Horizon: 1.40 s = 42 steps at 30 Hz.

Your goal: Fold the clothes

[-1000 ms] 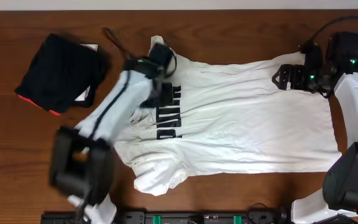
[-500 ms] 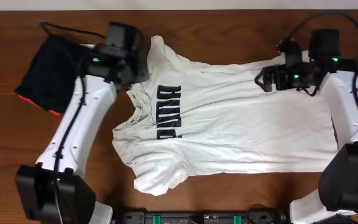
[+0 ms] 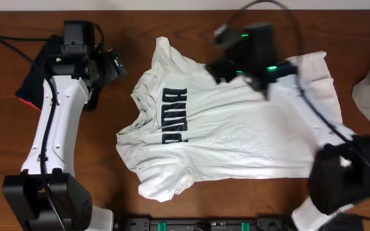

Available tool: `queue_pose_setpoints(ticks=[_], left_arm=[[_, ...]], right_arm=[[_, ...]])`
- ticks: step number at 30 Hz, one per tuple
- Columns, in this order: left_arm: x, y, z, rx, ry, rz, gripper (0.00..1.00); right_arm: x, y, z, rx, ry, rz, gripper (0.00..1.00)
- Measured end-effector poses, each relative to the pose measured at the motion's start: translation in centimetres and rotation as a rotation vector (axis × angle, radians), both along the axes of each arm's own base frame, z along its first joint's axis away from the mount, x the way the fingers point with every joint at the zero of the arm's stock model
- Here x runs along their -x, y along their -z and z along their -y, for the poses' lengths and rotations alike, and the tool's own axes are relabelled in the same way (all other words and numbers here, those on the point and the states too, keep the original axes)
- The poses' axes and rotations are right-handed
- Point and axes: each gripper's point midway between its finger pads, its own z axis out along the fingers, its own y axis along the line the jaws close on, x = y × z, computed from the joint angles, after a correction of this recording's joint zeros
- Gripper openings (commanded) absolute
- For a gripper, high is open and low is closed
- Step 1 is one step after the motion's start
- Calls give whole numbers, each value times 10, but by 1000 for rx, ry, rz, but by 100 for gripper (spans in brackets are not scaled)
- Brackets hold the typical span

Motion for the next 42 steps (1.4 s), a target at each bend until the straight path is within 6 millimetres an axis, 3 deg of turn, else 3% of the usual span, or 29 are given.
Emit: queue_pose_setpoints(ticks=[6, 10, 14, 20, 31, 40, 42], left_arm=[[0, 0, 0, 0, 0, 0, 98], [0, 0, 0, 0, 0, 0, 98], [0, 0, 0, 0, 0, 0, 98], [0, 0, 0, 0, 0, 0, 98], [0, 0, 0, 0, 0, 0, 98], [0, 0, 0, 0, 1, 0, 98], [0, 0, 0, 0, 0, 0, 98]], right_arm=[[-7, 48, -72, 14, -74, 76, 76], [-8, 90, -96, 49, -81, 86, 75], [-21, 106, -95, 72, -30, 135, 74], [-38, 92, -91, 67, 34, 222, 67], [-38, 97, -89, 78, 40, 214, 66], [-22, 131, -97, 89, -5, 120, 66], [-21, 138, -97, 92, -8, 111, 60]])
